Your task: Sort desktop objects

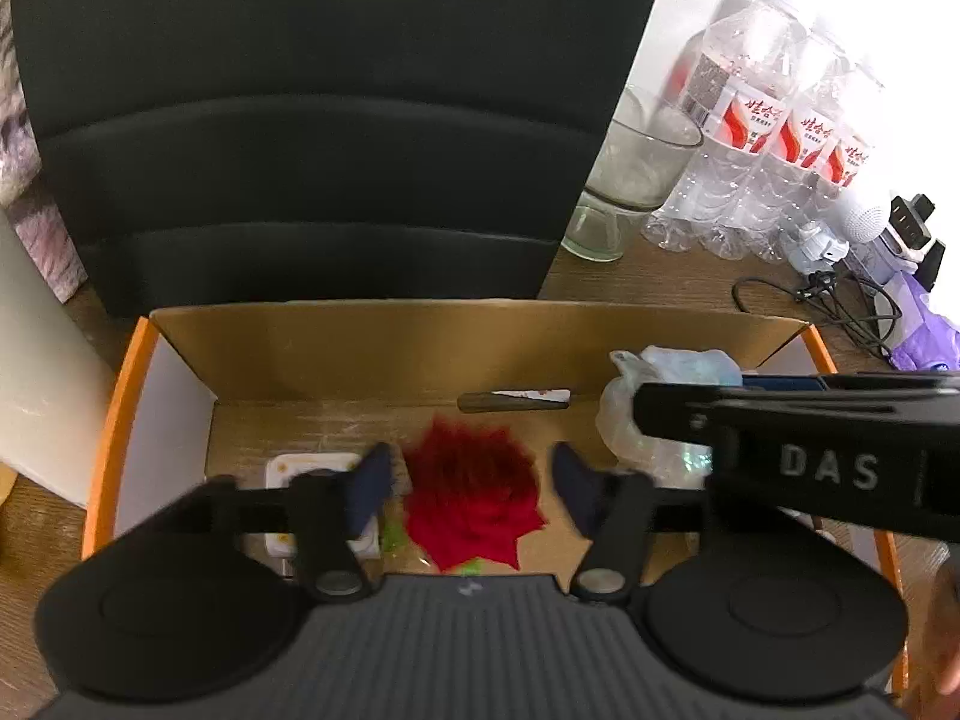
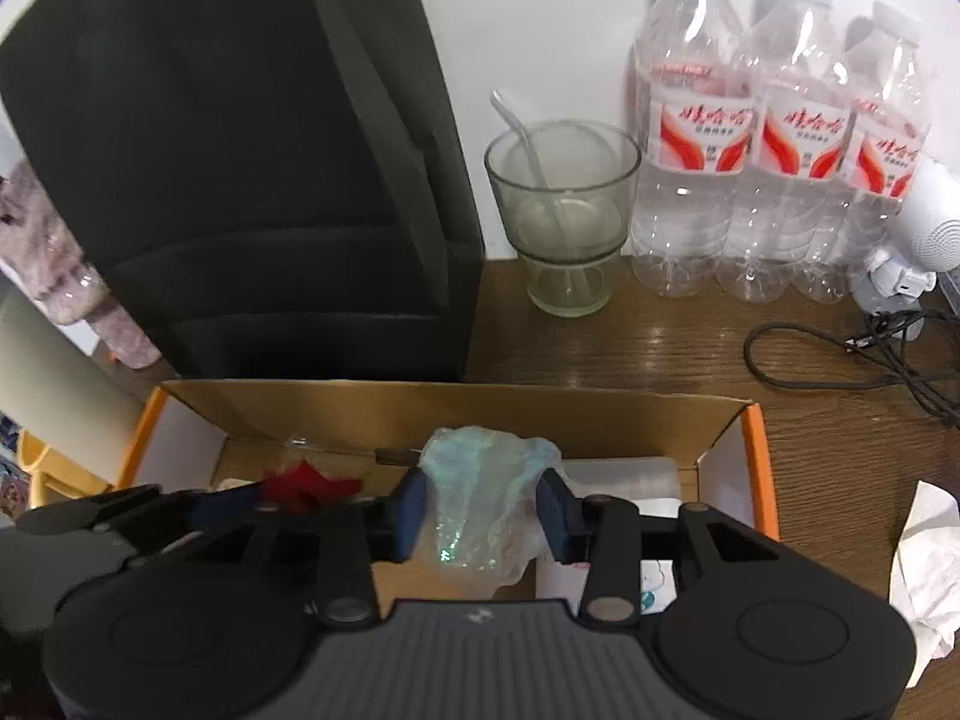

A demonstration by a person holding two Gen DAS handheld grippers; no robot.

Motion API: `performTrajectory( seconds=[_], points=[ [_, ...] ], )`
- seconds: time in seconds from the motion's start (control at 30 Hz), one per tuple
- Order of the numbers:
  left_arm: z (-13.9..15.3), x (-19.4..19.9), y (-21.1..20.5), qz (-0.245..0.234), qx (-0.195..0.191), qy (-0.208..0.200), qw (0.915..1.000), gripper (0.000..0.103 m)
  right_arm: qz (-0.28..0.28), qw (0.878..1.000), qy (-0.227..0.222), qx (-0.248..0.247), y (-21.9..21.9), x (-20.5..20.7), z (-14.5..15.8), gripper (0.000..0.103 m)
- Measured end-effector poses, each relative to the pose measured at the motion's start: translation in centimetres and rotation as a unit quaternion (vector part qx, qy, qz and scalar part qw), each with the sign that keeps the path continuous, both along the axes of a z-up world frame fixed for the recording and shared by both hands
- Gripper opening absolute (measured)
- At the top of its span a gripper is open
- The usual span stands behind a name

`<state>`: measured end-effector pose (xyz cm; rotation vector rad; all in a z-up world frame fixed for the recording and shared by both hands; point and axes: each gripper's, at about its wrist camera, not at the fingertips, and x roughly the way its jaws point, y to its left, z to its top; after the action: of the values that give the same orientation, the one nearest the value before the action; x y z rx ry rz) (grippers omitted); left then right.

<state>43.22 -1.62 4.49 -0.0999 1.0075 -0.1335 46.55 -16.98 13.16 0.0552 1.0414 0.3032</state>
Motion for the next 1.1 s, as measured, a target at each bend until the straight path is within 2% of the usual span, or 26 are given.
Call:
performTrajectory(
  seconds=[0.07, 0.13, 0.2, 0.3, 0.43, 0.57, 0.67, 0.83, 1.0, 1.1],
  points=[
    [0.4, -0.3, -0.2, -0.002, 0.008, 0.011, 0.9999, 0.083, 0.003, 1.000, 0.003, -0.004, 0.3, 0.1, -0.1, 0.055],
    [1.2, -0.6, -0.1, 0.004, 0.009, 0.010, 0.9999, 0.090, 0.001, 1.000, -0.005, -0.006, 0.2, -0.1, 0.3, 0.057],
    [2.4, -1.1, 0.3, 0.012, 0.003, -0.001, 0.9999, 0.103, -0.003, 1.000, -0.008, -0.005, -0.1, -0.4, 0.9, 0.064],
    [4.0, -1.8, 0.5, 0.023, 0.003, 0.007, 0.9997, 0.103, -0.009, 1.000, 0.000, -0.004, -0.9, -0.9, 2.0, 0.074],
    [5.3, -3.9, 0.7, 0.035, 0.030, 0.031, 0.9985, 0.103, -0.021, 0.999, -0.001, -0.024, -1.9, -2.6, 3.9, 0.083],
    [6.7, -6.4, 1.0, 0.052, 0.060, 0.039, 0.9961, 0.103, -0.039, 0.998, -0.004, -0.040, -2.9, -5.4, 5.4, 0.085],
    [7.7, -9.1, 1.3, 0.057, 0.063, 0.026, 0.9961, 0.103, -0.045, 0.998, -0.012, -0.034, -3.5, -8.2, 6.5, 0.085],
    [8.8, -14.7, 1.0, 0.054, 0.088, -0.022, 0.9944, 0.103, -0.054, 0.997, -0.047, -0.014, -3.7, -13.6, 8.1, 0.088],
    [8.9, -18.7, 1.3, 0.056, 0.082, -0.024, 0.9948, 0.103, -0.055, 0.997, -0.062, -0.009, -3.3, -18.0, 8.2, 0.090],
    [9.1, -21.5, 1.6, 0.069, 0.084, -0.060, 0.9923, 0.103, -0.051, 0.995, -0.081, 0.005, -3.5, -20.6, 8.3, 0.091]
  ],
)
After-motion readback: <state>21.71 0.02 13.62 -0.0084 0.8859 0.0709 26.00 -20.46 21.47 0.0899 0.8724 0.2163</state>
